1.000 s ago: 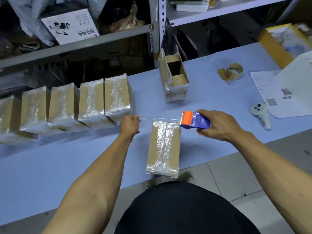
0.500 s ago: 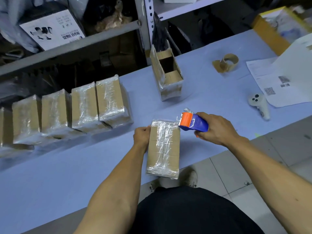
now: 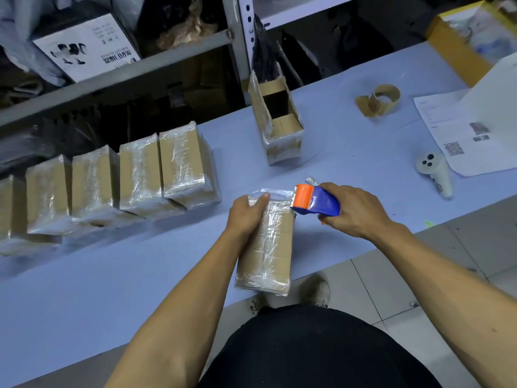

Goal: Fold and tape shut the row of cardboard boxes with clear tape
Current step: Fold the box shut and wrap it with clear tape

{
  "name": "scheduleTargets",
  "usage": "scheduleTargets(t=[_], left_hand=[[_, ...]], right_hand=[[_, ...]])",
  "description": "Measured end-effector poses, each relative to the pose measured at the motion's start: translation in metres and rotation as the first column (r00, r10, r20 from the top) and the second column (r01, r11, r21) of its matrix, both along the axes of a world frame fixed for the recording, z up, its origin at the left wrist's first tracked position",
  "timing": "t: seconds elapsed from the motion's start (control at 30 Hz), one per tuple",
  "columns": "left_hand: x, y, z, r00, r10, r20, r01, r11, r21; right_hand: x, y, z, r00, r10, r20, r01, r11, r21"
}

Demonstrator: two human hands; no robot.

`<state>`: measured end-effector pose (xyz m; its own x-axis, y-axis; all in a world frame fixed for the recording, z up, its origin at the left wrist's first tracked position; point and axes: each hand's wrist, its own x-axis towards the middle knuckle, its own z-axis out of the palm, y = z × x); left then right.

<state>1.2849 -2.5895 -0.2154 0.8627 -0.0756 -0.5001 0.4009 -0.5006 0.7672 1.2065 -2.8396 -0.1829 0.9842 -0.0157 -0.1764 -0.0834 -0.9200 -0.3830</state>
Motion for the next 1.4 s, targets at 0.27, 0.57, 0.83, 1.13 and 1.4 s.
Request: scheduleTargets(t=[0.27, 0.57, 0.83, 1.13, 1.4], left_hand=[[-0.002, -0.004, -0.007, 0.997, 0.077, -0.028, -0.079, 0.994, -0.077], [-0.008, -0.006, -0.002, 0.999, 0.04, -0.031, -0.043, 0.991, -0.126], [-0.019, 0.007, 0.006, 0.985, 0.175, -0.008, -0.175, 0.98, -0.094], [-0.027, 0.018, 0.006, 0.957, 0.274, -0.095, -0.285, 0.948, -0.144], [-0.036, 0.012, 0.018, 0.877, 0.475, -0.071, -0.479, 0.856, -0.196]], right_hand=[[-0.005, -0.03, 0.004, 0.995, 0.035, -0.098, -0.042, 0.997, -0.064], [0.014, 0.034, 0.001, 0.985, 0.085, -0.149, -0.147, 0.866, -0.477], [0.016, 0.034, -0.024, 0.98, -0.179, -0.087, 0.141, 0.935, -0.326], [0.036, 0.074, -0.047, 0.963, -0.14, -0.229, 0.157, 0.986, 0.057], [0.024, 0.107, -0.018, 0.907, -0.32, -0.274, 0.413, 0.551, 0.725]])
